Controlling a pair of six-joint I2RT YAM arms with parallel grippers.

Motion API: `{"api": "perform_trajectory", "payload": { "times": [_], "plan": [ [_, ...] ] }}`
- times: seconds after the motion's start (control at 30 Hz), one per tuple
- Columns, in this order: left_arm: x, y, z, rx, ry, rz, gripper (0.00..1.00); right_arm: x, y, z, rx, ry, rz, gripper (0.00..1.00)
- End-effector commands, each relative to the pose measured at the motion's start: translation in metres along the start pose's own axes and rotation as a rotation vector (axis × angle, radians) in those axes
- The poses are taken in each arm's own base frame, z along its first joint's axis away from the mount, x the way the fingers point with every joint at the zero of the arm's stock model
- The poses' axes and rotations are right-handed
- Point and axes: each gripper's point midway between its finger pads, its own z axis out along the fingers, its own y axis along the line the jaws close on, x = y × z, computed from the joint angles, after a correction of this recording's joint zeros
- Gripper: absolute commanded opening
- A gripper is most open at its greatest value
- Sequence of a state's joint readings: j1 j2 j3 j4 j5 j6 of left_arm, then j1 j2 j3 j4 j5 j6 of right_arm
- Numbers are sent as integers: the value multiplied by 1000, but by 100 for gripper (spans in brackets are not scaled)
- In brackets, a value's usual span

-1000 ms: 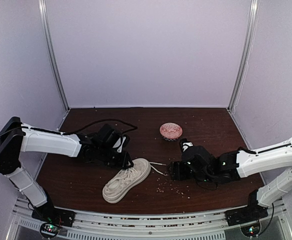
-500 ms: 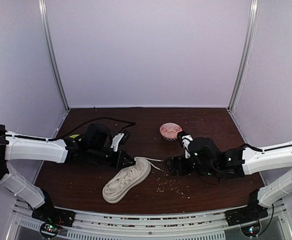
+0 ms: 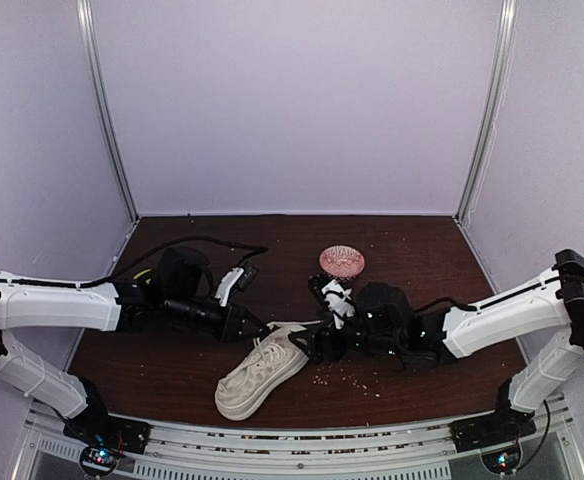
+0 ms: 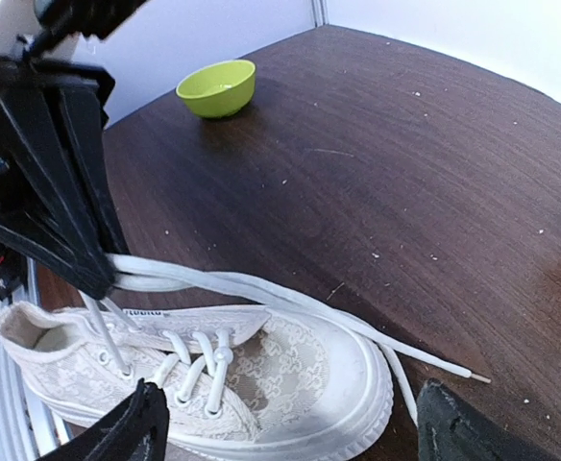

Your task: Tie the shoes

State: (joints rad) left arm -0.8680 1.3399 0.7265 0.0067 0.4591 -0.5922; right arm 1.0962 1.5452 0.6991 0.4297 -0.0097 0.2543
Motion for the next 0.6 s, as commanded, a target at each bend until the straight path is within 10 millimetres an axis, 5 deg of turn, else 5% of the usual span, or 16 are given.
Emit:
{"api": "perform_trajectory", "payload": {
  "times": [0.0,0.57],
  "plan": [
    [-25,-26,-9,84,-93,76,0,-16,14,20,-51,-76,-90,89],
    [-24,-34,-6,149,-86,47,0,-3,15,79,-19,-64,-227,86]
  ]
}}
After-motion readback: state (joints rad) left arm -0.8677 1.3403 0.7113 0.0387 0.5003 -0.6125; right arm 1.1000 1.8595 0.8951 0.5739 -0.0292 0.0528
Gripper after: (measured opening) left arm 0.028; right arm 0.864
